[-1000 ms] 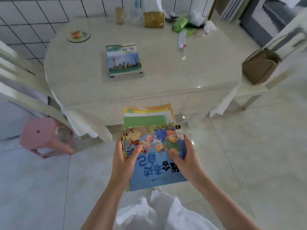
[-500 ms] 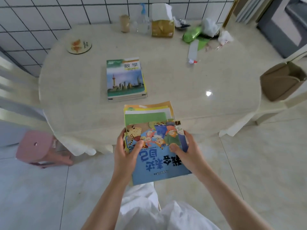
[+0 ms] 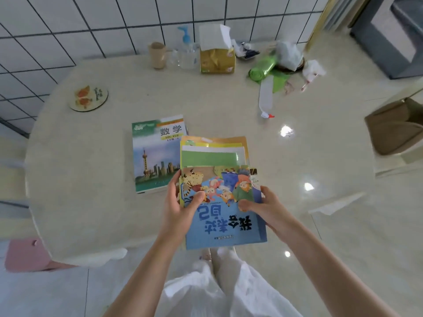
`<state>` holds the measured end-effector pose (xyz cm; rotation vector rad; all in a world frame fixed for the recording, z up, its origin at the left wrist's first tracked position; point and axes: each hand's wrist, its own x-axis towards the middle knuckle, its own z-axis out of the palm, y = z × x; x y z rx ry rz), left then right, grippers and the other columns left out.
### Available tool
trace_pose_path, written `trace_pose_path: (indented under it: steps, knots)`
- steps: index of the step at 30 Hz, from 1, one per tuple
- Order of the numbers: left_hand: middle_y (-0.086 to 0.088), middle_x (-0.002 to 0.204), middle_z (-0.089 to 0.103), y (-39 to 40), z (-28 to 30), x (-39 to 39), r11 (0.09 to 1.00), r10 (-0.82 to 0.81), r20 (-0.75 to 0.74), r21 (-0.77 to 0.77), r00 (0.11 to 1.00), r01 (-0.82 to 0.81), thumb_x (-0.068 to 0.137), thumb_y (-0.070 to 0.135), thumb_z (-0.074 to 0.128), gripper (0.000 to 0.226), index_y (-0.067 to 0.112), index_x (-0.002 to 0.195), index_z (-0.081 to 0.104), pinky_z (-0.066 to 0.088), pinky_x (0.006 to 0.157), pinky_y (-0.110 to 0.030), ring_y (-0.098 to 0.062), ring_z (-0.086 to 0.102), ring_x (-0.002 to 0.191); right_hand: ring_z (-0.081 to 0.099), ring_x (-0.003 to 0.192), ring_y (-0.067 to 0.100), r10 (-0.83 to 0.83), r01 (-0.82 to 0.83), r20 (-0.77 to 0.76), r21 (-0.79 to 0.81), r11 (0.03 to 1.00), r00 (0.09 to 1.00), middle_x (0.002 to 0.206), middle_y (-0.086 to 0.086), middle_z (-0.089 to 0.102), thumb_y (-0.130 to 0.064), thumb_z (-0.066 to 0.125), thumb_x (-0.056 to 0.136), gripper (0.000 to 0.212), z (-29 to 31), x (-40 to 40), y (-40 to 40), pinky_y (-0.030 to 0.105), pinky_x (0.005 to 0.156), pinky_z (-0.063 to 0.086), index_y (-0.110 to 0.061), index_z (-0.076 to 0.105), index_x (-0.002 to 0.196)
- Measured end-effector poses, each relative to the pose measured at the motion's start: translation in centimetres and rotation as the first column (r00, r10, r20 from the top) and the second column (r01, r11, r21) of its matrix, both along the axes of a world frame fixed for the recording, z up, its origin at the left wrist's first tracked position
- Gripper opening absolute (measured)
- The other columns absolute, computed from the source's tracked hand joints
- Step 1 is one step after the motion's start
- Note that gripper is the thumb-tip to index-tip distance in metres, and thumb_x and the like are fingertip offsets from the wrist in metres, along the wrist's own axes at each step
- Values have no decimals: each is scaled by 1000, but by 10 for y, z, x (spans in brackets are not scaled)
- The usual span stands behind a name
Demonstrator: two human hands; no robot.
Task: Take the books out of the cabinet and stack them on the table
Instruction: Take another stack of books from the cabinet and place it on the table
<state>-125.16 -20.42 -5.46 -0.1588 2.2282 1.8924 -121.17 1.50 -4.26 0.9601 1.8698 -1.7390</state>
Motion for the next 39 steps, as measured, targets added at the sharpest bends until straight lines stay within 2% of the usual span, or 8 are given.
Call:
trace_pose_path:
  steps: [4,7,15,21,26,30,33,39]
  knots:
    - [7,131,57,13,-9,-29,1000,5,105,25,994,-8,67,40,85,97,29,146,30,47,103,-45,-10,58,118,73,89,28,74,-71,22,-100,992,997,102,10,75,0,79,70,53,3,-35,28,38,70,59,-5,55,118]
    - [1,121,65,27,-13,-49,999,14,89,-35,996,-11,64,29,89,88,23,139,44,50,98,-47,-16,63,110,72,90,25,161,-164,-55,-51,985,985,105,9,74,7,80,66,62,-2,-59,48,39,74,60,-7,53,120]
    - [-6,120,62,61,-37,-72,991,36,-43,-127,998,-42,66,-5,84,85,7,136,37,51,95,-44,-19,63,109,63,70,-13,266,-196,-348,222,955,899,89,-4,64,25,68,68,52,-21,-89,75,5,60,46,-4,47,105]
    - [20,112,68,77,-43,-64,992,75,-78,-94,994,-83,63,2,81,74,26,124,45,53,87,-20,-3,65,102,65,99,13,380,-238,-366,377,895,849,104,-7,69,2,77,73,57,-52,-86,95,40,89,53,-39,54,106]
    - [10,112,66,74,-47,-65,987,33,-88,-152,996,-46,63,-9,82,81,24,125,42,50,88,-15,2,63,102,64,90,6,442,-275,-363,429,861,820,97,-15,65,-3,79,74,56,-59,-87,103,24,83,50,-38,50,108]
    - [6,102,62,77,-59,-62,973,2,-93,-228,996,-23,61,-13,83,69,9,117,50,41,81,-2,17,58,94,61,83,6,528,-372,-279,459,807,802,90,-20,61,-1,80,70,48,-69,-84,115,32,80,48,-21,57,108]
    - [2,92,66,74,-69,-61,961,-7,-11,-277,1000,3,62,-6,85,53,17,103,60,44,74,-8,13,61,84,62,81,0,558,-414,-244,457,788,793,91,-10,67,-4,82,69,60,-72,-81,117,29,78,48,-42,48,100]
    - [12,93,72,63,-84,-56,941,30,63,-339,998,-7,56,48,83,54,27,104,67,56,80,-30,-8,68,88,66,80,9,493,-352,-268,435,829,828,88,-2,71,-31,87,65,42,-81,-79,115,31,74,53,-39,56,91]
